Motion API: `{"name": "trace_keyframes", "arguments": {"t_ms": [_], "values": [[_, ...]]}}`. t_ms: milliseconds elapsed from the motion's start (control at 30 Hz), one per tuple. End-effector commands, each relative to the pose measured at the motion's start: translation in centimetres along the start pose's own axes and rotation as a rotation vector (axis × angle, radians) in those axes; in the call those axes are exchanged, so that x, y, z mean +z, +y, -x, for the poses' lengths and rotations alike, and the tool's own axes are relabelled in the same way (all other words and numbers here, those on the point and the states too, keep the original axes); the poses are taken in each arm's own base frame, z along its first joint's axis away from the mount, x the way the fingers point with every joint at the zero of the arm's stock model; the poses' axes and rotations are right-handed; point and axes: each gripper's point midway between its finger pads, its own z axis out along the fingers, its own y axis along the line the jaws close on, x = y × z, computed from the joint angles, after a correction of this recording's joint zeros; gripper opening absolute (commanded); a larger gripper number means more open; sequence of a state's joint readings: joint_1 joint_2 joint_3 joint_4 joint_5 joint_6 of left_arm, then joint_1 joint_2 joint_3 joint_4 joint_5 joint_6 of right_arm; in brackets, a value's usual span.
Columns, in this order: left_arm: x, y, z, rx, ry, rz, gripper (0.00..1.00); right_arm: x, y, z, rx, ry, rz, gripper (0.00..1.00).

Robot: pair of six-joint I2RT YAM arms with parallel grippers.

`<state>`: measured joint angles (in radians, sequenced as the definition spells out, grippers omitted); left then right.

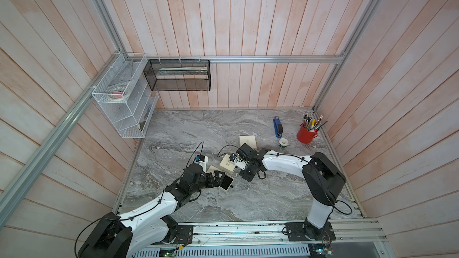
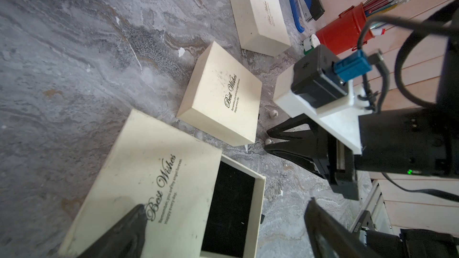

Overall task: Place the earrings into the drawer-style jewelry box
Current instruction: Pick up the earring from the center of the board.

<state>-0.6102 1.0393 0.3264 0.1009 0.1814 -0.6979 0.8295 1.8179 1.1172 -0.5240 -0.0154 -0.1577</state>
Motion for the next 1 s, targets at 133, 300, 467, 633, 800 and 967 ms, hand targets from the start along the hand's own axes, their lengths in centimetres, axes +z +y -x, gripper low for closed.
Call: {"name": "trace_keyframes", "arguments": {"t_ms": [133,300,467,633,800,967], "values": [[0.0,-0.5,0.8,0.032,-0.009,0.006,1.0,1.3,-0.7,-1.2,0.031,0.069,-0.016,0.24],[0.1,-0.4,0.7,0.034,-0.005,0.01,1.0,1.3,-0.8,-1.2,0.038,0.07,-0.014,0.22],[0.1,-0.3,0.7,0.032,-0.008,0.01,1.0,1.3,-0.7,-1.3,0.039,0.076,-0.011,0.18],[0.1,-0.3,0.8,0.032,-0.011,0.015,1.0,1.2,-0.6,-1.2,0.041,0.073,-0.004,0.15],[-0.1,-0.1,1.1,0.027,-0.02,0.022,1.0,0.6,-0.4,-0.3,0.056,0.047,0.011,0.1],[-1.0,0.6,2.7,-0.007,-0.056,0.026,1.0,-2.4,-0.9,2.3,0.092,-0.079,-0.012,0.0]]}}
